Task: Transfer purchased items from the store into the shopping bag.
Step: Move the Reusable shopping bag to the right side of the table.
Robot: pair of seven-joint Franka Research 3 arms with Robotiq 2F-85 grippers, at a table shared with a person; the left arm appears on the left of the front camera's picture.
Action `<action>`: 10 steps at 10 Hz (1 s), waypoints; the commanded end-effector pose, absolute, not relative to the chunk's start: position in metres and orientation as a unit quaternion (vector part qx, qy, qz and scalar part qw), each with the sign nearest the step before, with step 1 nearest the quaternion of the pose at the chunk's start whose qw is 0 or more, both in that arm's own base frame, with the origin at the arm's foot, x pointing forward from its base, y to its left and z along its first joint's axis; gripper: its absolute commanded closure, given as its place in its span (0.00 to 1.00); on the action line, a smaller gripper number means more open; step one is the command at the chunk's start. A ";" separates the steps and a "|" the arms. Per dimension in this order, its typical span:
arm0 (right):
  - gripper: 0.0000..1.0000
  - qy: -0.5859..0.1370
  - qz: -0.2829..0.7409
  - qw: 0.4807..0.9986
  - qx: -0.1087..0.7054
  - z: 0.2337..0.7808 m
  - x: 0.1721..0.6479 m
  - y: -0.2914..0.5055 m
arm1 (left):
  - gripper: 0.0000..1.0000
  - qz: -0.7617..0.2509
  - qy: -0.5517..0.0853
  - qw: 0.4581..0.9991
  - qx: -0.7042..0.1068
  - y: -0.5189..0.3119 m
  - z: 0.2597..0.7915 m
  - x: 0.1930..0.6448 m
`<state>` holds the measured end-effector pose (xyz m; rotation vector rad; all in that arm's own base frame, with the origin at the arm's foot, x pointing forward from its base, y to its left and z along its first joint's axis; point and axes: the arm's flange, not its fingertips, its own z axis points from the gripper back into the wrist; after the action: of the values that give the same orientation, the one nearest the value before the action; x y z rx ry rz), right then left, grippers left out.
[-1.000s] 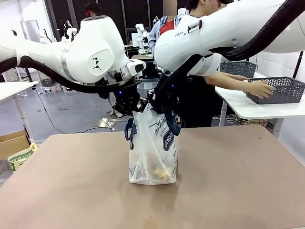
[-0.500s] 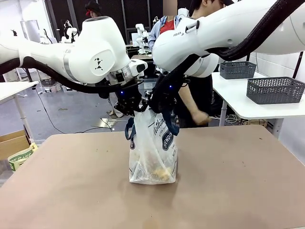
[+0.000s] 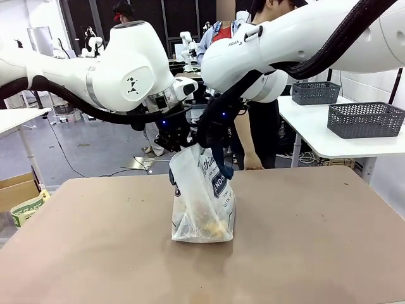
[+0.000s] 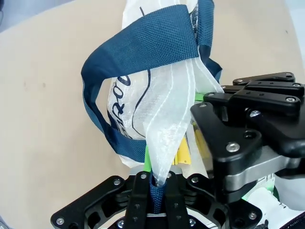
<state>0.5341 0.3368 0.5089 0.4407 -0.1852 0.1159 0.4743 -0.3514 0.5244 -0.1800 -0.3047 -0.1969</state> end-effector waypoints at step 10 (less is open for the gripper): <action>1.00 -0.084 0.050 0.971 0.216 0.511 0.543 0.344 | 0.00 -0.131 -0.161 0.971 -0.115 -0.344 0.535 0.460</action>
<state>0.5357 0.3402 0.5077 0.4411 -0.1735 0.1194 0.4683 -0.3527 0.5373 -0.2121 -0.3362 -0.2462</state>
